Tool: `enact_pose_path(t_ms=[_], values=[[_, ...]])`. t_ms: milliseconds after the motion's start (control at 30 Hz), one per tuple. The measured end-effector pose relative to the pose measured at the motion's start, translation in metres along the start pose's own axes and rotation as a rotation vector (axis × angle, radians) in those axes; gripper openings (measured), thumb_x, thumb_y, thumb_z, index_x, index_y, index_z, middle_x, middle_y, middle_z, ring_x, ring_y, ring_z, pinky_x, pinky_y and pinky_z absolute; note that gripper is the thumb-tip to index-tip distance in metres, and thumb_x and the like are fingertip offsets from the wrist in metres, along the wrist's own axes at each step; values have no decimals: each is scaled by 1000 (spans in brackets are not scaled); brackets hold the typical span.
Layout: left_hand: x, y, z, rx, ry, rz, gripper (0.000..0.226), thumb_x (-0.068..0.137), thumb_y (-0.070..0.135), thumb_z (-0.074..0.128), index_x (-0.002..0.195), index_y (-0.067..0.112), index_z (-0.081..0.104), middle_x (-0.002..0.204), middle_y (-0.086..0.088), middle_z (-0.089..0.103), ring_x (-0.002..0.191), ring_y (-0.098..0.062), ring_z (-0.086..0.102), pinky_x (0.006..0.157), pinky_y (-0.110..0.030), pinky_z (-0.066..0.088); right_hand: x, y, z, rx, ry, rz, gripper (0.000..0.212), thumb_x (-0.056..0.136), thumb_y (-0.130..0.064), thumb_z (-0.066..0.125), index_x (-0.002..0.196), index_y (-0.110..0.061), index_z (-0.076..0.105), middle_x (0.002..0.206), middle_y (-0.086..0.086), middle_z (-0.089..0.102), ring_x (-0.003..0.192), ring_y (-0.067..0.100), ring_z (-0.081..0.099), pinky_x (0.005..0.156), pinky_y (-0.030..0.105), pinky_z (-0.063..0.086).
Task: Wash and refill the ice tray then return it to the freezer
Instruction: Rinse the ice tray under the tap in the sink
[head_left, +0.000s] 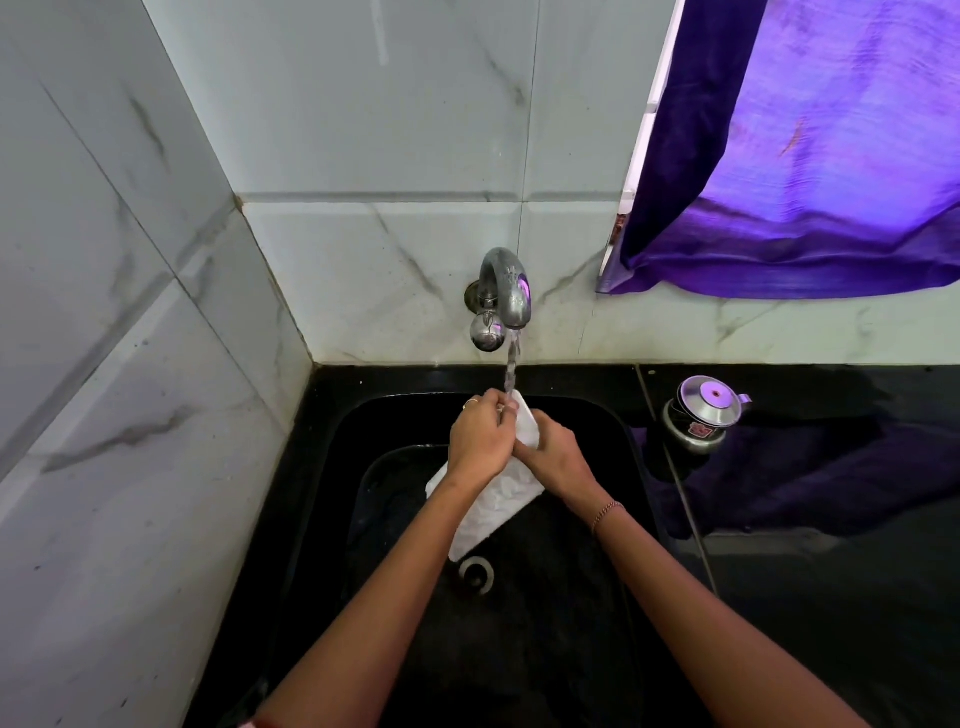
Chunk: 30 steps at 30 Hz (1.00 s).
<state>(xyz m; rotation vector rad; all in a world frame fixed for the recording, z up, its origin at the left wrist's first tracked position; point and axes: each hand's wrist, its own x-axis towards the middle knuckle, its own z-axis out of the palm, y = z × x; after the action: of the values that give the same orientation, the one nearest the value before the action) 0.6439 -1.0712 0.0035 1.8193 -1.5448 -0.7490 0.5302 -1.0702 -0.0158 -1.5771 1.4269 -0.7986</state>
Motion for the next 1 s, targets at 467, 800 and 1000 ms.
enact_pose_path(t_ms=[467, 800, 1000], values=[[-22, -53, 5, -120, 61, 325, 22, 99, 28, 41, 117, 19, 50, 114, 7, 50, 97, -7, 55, 78, -22, 48, -3, -1, -3, -108, -58, -88, 47, 84, -29, 69, 127, -16, 57, 94, -8, 63, 79, -2, 57, 63, 0, 40], [-56, -131, 9, -958, 19, -770, 32, 102, 30, 33, 124, 11, 47, 116, -11, 59, 102, -29, 59, 81, -46, 50, 12, -2, -39, 484, 39, 125, 35, 83, -21, 70, 116, -15, 59, 104, 3, 67, 88, 16, 67, 71, 24, 55], [-68, -141, 0, -1173, -30, -686, 25, 101, 21, 37, 112, 15, 58, 107, -7, 68, 90, -22, 68, 62, -35, 56, 22, 0, -39, 576, -78, 223, 28, 85, -21, 67, 112, -14, 61, 103, 9, 71, 85, 19, 70, 72, 28, 58]])
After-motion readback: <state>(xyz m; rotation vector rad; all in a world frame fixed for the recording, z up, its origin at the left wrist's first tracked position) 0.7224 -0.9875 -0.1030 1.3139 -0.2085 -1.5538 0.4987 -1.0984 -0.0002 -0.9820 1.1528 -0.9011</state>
